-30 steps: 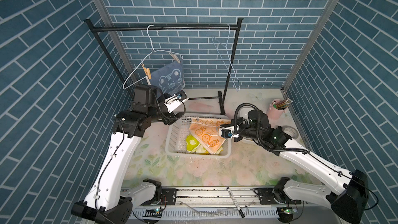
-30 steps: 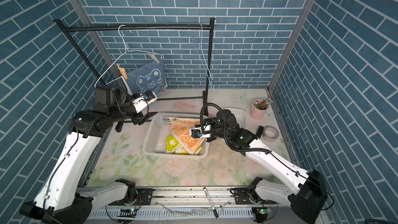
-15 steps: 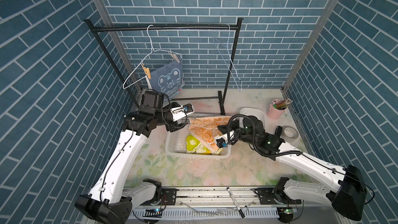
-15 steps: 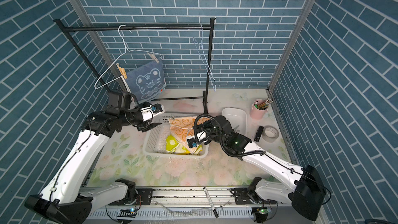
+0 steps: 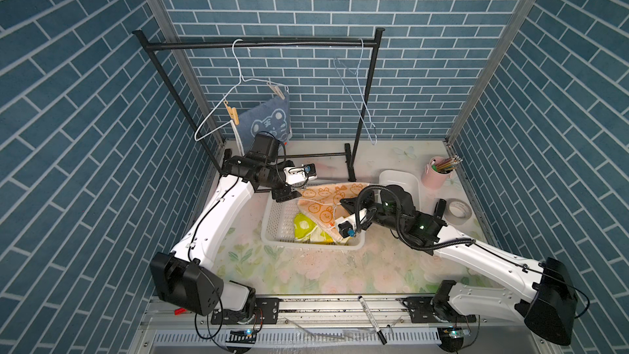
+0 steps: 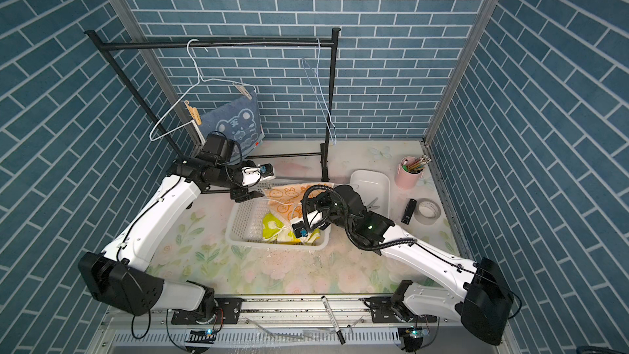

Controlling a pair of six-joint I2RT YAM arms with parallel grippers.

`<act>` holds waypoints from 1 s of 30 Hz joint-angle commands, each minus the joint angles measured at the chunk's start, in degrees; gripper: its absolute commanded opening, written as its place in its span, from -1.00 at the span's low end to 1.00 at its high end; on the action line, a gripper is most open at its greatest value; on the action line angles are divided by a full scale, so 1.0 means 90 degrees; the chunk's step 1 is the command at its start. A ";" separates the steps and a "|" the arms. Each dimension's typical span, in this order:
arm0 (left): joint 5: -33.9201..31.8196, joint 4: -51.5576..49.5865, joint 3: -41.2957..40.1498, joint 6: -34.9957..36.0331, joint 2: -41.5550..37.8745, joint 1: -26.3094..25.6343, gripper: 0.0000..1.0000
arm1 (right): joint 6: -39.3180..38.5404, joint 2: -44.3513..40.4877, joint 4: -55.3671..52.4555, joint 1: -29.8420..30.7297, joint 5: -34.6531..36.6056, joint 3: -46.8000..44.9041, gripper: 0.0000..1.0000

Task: Remove the clothespins securing towels to the hanger
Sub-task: Remove the clothespin from the hanger.

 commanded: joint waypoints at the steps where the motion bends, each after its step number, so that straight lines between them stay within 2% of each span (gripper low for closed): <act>1: -0.0065 -0.0478 0.0286 0.0292 0.0275 -0.0121 0.48 | -0.0314 0.0022 0.0281 0.0072 0.0092 -0.0047 -1.00; 10: -0.0405 -0.0680 0.0527 0.0433 0.0843 -0.0340 0.33 | -0.0323 0.0060 0.0289 0.0119 0.0092 -0.0044 -1.00; 23: -0.0684 -0.0691 0.0590 0.0455 0.1050 -0.0470 -0.09 | -0.0276 0.0138 0.0340 0.0140 0.0112 -0.0053 -1.00; 30: -0.0805 -0.0681 0.0580 0.0460 0.1006 -0.0523 -0.41 | -0.0081 0.0148 0.0427 0.0155 0.0121 -0.0044 -1.00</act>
